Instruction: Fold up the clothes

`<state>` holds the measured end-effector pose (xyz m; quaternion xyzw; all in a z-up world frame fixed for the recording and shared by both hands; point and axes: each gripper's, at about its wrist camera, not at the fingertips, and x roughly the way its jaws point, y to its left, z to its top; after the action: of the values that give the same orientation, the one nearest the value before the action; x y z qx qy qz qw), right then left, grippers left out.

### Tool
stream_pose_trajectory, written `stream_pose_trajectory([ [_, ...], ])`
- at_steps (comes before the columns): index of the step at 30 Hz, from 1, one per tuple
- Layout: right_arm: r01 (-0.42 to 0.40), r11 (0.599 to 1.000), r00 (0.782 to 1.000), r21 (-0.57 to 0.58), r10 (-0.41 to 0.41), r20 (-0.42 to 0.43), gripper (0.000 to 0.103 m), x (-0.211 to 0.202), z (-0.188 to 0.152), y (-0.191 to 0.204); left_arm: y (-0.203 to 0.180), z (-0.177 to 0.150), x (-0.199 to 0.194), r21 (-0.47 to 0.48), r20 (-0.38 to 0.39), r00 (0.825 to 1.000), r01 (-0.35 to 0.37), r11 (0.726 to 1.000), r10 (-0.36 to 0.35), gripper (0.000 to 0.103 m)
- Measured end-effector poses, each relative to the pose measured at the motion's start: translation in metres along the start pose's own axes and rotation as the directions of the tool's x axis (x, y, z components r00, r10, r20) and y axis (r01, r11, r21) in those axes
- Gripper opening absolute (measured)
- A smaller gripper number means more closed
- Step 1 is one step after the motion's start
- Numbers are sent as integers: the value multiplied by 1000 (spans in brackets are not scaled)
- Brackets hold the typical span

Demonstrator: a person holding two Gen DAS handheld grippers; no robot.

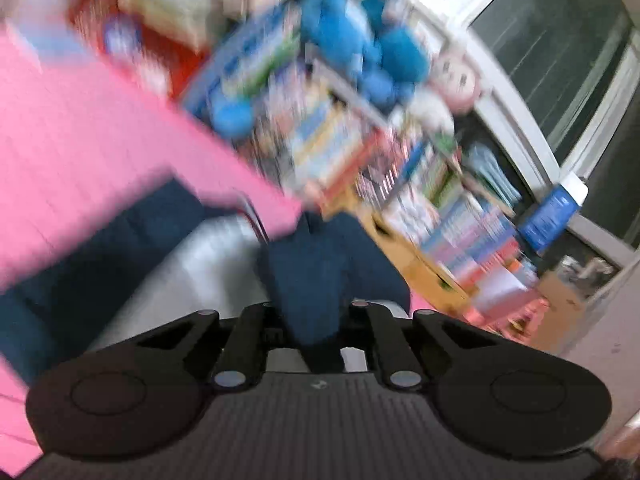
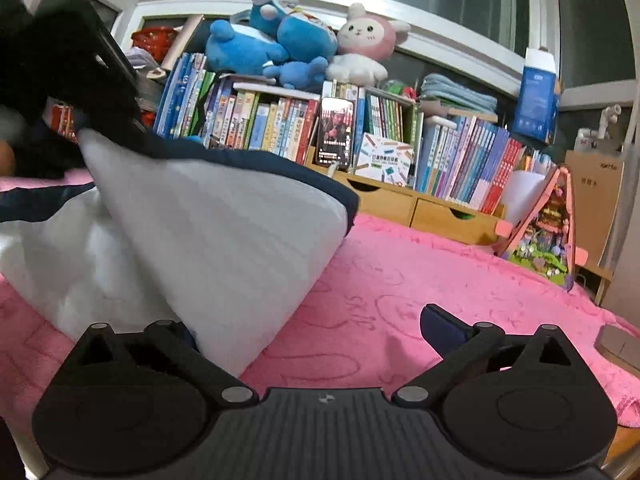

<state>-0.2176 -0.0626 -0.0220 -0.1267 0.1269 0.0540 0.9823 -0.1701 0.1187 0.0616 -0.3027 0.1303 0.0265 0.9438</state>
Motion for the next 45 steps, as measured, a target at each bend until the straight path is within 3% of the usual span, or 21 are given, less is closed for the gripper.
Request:
stream_pose_trajectory([
  [3, 9, 1000, 1000, -19, -9, 14, 103, -2, 0, 3, -6, -9, -34, 129, 111, 993, -58, 990, 43, 12],
  [4, 13, 1000, 1000, -16, -13, 15, 103, -1, 0, 3, -6, -14, -35, 151, 106, 992, -90, 985, 74, 12],
  [6, 16, 1000, 1000, 16, -16, 8, 103, 1, -1, 2, 1, -21, -26, 132, 34, 995, -103, 986, 99, 15],
  [8, 14, 999, 1000, 43, -14, -3, 103, 2, -1, 0, 14, -20, -10, 10, -61, 996, -65, 998, 66, 25],
  [9, 12, 999, 1000, 49, -12, -6, 103, 2, -1, -1, 17, -19, -4, -35, -87, 996, -29, 999, 26, 39],
  [10, 11, 999, 1000, 46, -11, -4, 103, 2, -1, -1, 19, -18, 2, -79, -111, 994, 6, 997, -15, 69],
  [11, 11, 999, 1000, 45, -11, -4, 103, 1, -1, -1, 21, -16, 8, -123, -134, 989, 39, 992, -56, 83],
  [12, 10, 999, 1000, 47, -10, -5, 103, 1, -1, -1, 19, -17, 14, -132, -154, 985, 58, 990, -78, 95],
  [13, 10, 999, 1000, 49, -10, -5, 103, 1, -1, -1, 16, -18, 15, -120, -147, 987, 50, 991, -68, 95],
  [14, 9, 999, 1000, 53, -9, -7, 103, 1, -1, -2, 13, -19, 15, -108, -141, 988, 42, 993, -57, 95],
  [15, 9, 998, 1000, 56, -8, -8, 103, 2, -1, -2, 11, -19, 16, -97, -134, 990, 33, 995, -46, 87],
  [16, 8, 998, 1000, 59, -8, -9, 103, 2, -1, -2, 8, -20, 17, -85, -127, 991, 23, 996, -34, 52],
  [18, 6, 999, 1000, 48, -5, -13, 102, 1, 2, -3, 9, -12, 14, -56, -90, 995, -36, 998, 31, 12],
  [19, 0, 1000, 1000, 31, 0, -9, 101, -1, 4, -3, 12, -6, 10, -60, -78, 997, -15, 998, 11, 8],
  [24, -14, 997, 998, -82, 19, 66, 101, -13, 17, 10, 11, 26, -37, 12, 111, 994, 11, 1000, -12, 6],
  [26, -24, 993, 996, -119, 35, 86, 101, -15, 18, 18, 12, 28, -49, 44, 141, 990, -30, 999, 24, 6],
  [31, -69, 992, 996, -103, 75, 50, 102, -9, 17, 21, 60, 8, -41, -13, 31, 984, -175, 984, 175, 7],
  [33, -79, 991, 995, -109, 84, 47, 103, -9, 17, 22, 74, -2, -37, -23, -2, 980, -197, 980, 197, 8],
  [37, -57, 982, 995, -178, 70, 68, 103, -8, 22, 32, 62, -6, -37, 68, 61, 972, -232, 970, 228, 8],
  [41, -22, 946, 984, -324, 77, 159, 102, -13, 34, 57, 58, 0, -40, 122, 130, 950, -300, 946, 284, 8],
  [45, -55, 941, 983, -335, 110, 147, 102, -16, 22, 55, 77, -5, -37, 116, 73, 944, -329, 937, 323, 13],
])
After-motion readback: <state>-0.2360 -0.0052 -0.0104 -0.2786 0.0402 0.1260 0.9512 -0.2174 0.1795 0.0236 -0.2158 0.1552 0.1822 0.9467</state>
